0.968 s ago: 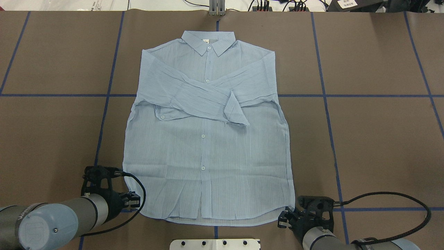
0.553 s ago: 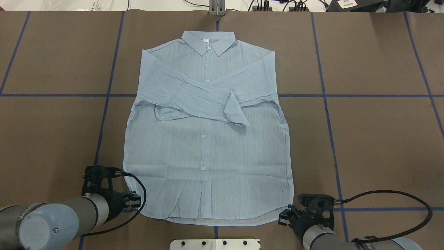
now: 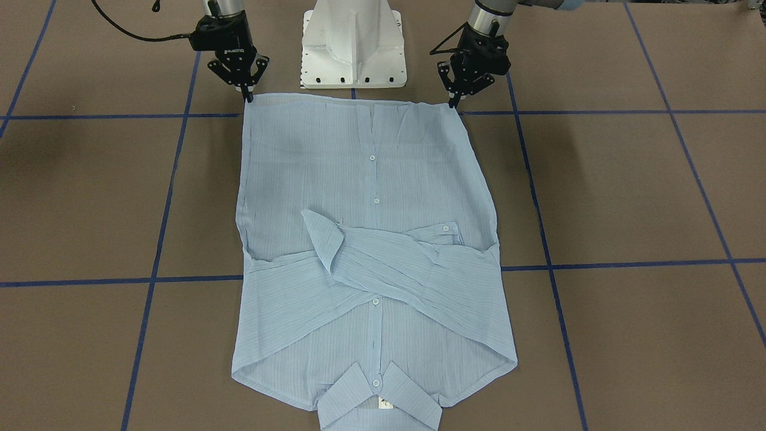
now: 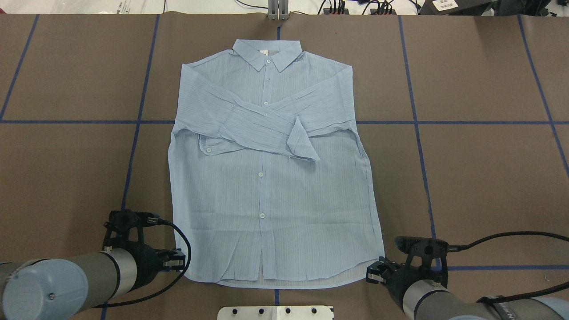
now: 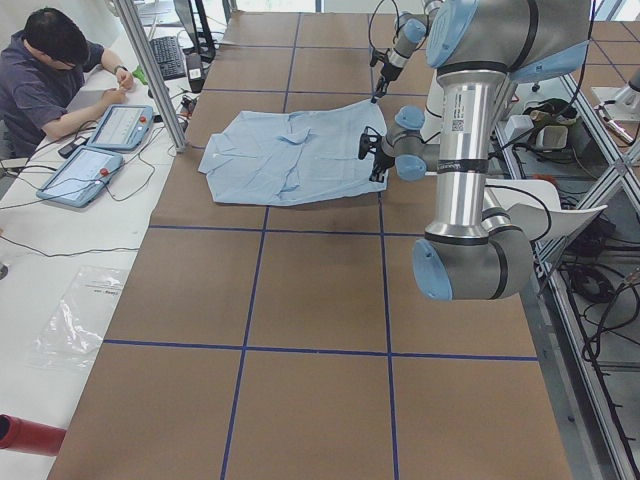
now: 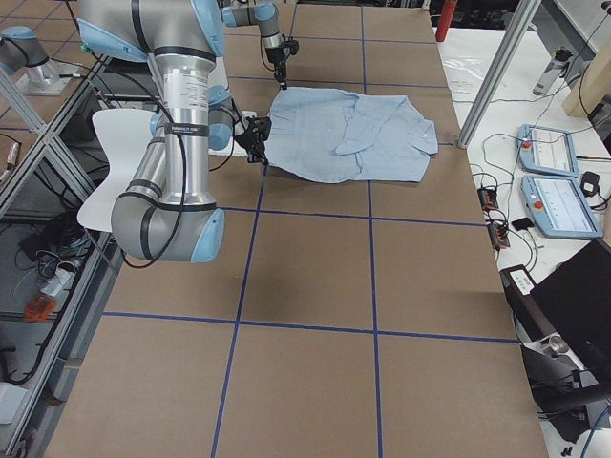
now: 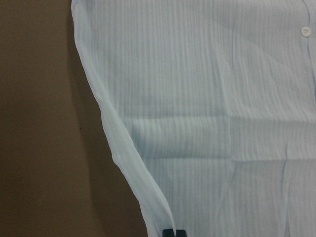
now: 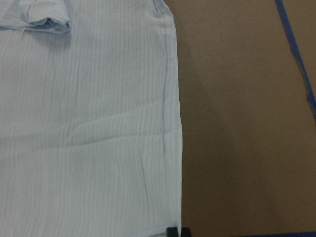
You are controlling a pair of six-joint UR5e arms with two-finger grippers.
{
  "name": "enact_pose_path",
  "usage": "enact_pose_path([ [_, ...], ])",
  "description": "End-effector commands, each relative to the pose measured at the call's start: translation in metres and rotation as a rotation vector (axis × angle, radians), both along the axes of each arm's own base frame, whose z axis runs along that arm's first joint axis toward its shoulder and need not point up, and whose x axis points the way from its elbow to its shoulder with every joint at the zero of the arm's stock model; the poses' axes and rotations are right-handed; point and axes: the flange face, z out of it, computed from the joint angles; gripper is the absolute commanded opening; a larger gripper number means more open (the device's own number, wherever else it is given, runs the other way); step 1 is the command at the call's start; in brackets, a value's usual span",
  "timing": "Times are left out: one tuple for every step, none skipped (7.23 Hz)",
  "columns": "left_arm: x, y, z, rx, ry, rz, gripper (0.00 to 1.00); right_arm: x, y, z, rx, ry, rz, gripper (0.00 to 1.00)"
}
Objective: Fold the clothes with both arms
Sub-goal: 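Lift the hem with both grippers and fold it toward the collar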
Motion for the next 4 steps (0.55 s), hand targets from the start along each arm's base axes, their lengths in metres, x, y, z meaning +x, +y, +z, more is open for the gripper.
enact_pose_path([
  [-0.086, 0.026, -0.085, -0.054, 0.043, 0.116, 0.00, 0.104, 0.002, -0.086, -0.151, 0.038, -0.098, 0.00],
  [-0.140, 0.037, -0.119, -0.079, 0.059, 0.160, 0.00, 0.119, 0.004, -0.122, -0.227, 0.028, -0.145, 0.00],
  [-0.155, 0.038, -0.142, -0.114, 0.097, 0.209, 0.00, 0.123, -0.003, -0.151, -0.252, 0.004, -0.143, 0.00],
  [-0.148, 0.034, -0.150, -0.111, 0.082, 0.218, 0.00, 0.121, -0.006, -0.153, -0.246, 0.018, -0.136, 0.00],
])
